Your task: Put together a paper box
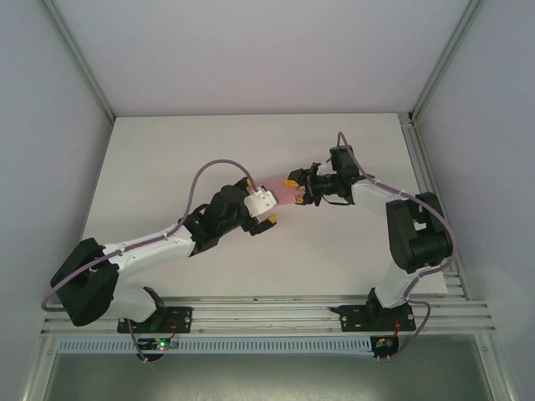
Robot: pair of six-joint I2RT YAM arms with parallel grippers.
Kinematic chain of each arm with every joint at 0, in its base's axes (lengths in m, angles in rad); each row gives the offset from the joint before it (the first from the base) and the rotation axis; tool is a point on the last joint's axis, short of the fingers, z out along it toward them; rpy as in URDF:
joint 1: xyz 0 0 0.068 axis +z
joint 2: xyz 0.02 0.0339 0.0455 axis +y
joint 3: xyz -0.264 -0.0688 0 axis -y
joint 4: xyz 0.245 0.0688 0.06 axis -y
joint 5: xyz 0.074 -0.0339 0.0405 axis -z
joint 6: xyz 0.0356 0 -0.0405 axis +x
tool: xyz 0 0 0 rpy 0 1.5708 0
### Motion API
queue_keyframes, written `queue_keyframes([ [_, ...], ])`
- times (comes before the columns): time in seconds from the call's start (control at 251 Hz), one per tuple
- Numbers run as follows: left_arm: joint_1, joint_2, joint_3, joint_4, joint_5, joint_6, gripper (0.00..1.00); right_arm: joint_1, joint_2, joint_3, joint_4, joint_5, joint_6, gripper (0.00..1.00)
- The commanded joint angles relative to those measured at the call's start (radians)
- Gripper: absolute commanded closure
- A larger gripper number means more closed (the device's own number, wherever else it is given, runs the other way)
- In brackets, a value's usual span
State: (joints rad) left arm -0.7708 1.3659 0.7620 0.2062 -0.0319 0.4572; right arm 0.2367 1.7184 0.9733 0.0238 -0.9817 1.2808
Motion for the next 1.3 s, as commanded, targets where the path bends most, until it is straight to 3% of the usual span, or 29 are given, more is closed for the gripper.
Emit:
queue_keyframes([
  [0.0,-0.002,0.015,0.044,-0.039,-0.07,0.087,0.0,-0.013,-0.044,0.026,-0.121,-0.033,0.007,0.7],
  [0.14,-0.002,0.049,0.066,-0.044,-0.092,0.126,0.0,0.0,-0.06,0.018,-0.122,-0.049,0.028,0.69],
  [0.387,-0.002,0.086,0.106,-0.09,-0.071,0.136,0.13,0.001,-0.065,0.012,-0.115,-0.054,0.045,0.67],
  [0.587,-0.002,0.101,0.108,-0.113,-0.041,0.117,0.16,0.001,-0.083,0.037,-0.106,-0.055,0.07,0.68],
  [1.018,-0.003,0.118,0.142,-0.179,0.019,0.101,0.14,-0.004,-0.119,0.065,-0.139,-0.039,0.071,0.67],
  [1.085,-0.003,0.108,0.129,-0.153,0.004,0.104,0.17,-0.004,-0.115,0.07,-0.152,-0.048,0.062,0.66],
  [1.221,-0.003,0.097,0.114,-0.107,-0.024,0.104,0.4,-0.004,-0.116,0.065,-0.184,-0.048,0.037,0.64],
  [1.297,-0.003,0.103,0.116,-0.102,-0.052,0.11,0.46,-0.002,-0.12,0.061,-0.188,-0.043,0.031,0.64],
])
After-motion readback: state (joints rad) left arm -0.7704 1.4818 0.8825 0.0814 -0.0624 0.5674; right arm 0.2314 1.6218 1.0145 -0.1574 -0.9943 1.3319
